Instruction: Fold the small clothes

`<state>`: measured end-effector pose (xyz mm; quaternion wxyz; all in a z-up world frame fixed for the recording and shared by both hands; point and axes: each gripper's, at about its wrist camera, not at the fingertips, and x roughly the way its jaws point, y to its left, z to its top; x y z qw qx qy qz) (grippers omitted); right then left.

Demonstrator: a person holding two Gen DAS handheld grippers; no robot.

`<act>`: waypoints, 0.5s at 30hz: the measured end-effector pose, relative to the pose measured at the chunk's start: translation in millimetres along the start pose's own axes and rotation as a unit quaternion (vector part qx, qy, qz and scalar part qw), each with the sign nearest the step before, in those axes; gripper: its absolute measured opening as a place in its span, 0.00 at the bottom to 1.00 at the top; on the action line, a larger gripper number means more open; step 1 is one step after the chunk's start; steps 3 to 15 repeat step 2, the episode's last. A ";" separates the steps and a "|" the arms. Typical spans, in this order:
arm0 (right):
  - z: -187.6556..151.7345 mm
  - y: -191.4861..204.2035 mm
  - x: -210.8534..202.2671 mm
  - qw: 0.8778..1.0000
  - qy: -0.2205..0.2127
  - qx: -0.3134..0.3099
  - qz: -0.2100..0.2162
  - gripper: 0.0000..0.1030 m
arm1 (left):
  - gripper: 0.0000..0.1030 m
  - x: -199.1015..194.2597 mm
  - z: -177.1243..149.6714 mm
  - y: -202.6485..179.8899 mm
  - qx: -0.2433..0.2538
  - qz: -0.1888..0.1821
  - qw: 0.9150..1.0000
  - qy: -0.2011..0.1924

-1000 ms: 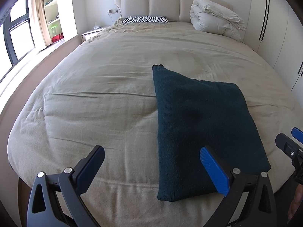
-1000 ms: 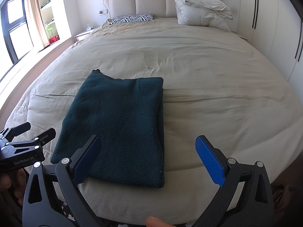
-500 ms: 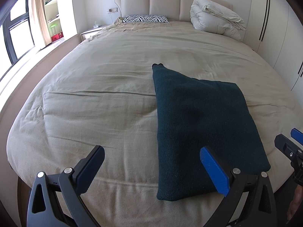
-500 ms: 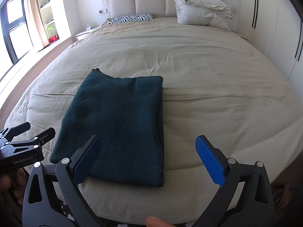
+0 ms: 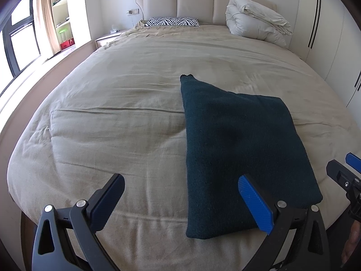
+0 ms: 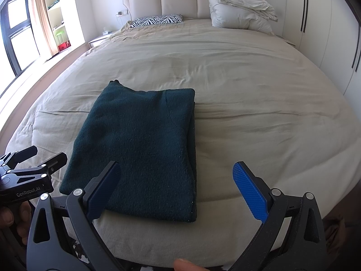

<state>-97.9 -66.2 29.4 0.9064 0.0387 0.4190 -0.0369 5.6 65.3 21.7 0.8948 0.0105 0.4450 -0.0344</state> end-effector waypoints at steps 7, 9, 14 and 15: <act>0.0 -0.8 -0.2 1.000 0.000 0.001 0.001 0.98 | 1.00 0.1 0.7 -0.4 0.001 0.002 1.000 -0.001; 0.0 -0.8 -0.2 1.000 0.000 0.001 0.001 0.98 | 1.00 0.1 0.7 -0.4 0.001 0.002 1.000 -0.001; 0.0 -0.8 -0.2 1.000 0.000 0.001 0.001 0.98 | 1.00 0.1 0.7 -0.4 0.001 0.002 1.000 -0.001; 0.0 -0.8 -0.2 1.000 0.000 0.001 0.001 0.98 | 1.00 0.1 0.7 -0.4 0.001 0.002 1.000 -0.001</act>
